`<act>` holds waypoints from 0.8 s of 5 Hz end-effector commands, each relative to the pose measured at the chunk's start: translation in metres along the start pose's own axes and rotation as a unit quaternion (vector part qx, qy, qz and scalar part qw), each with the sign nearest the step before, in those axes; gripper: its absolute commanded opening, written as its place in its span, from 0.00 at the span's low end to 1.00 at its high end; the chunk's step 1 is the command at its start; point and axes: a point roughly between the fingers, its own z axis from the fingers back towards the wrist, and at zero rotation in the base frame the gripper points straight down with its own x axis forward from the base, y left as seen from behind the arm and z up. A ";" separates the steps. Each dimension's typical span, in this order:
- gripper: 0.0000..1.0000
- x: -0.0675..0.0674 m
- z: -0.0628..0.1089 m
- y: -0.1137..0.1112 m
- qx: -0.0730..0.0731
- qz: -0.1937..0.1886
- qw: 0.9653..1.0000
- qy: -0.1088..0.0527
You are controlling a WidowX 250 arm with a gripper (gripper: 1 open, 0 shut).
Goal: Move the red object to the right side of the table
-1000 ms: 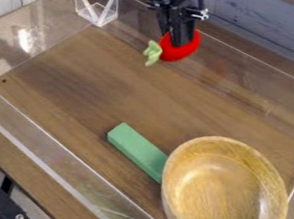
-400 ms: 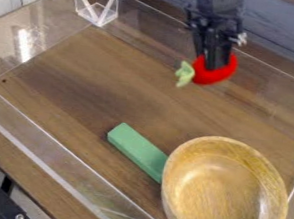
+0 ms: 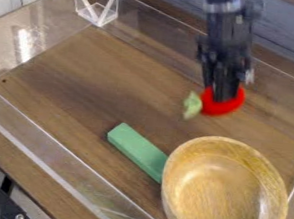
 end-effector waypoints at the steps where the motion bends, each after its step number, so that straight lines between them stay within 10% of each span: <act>1: 0.00 0.011 -0.005 0.000 0.005 0.003 1.000 -0.025; 4: 0.00 -0.002 0.004 0.031 0.003 -0.013 1.000 -0.005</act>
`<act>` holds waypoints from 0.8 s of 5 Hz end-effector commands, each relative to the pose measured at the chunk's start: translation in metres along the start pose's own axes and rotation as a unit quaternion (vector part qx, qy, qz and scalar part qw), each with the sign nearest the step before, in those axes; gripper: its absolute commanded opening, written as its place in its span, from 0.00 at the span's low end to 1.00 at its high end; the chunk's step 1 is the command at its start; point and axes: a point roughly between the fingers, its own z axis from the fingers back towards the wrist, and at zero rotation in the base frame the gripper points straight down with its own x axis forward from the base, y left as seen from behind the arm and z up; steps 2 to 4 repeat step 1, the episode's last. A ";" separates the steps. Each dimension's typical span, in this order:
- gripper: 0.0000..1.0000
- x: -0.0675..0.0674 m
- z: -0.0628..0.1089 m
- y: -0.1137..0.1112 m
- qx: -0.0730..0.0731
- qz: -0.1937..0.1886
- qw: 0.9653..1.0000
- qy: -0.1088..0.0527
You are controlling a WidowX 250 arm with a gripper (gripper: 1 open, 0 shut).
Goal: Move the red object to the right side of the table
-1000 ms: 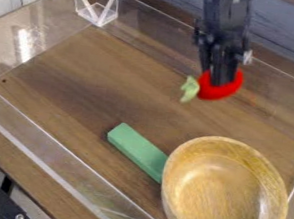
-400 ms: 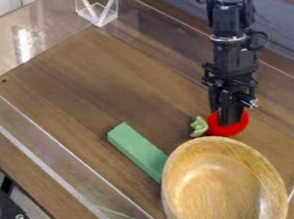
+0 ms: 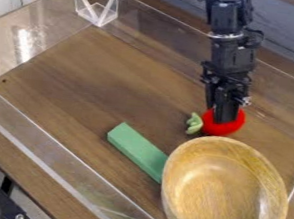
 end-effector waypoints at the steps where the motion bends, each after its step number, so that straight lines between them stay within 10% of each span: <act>1: 0.00 0.001 0.015 0.010 0.011 0.003 1.000 -0.026; 4: 0.00 0.001 0.015 0.010 0.011 0.003 1.000 -0.026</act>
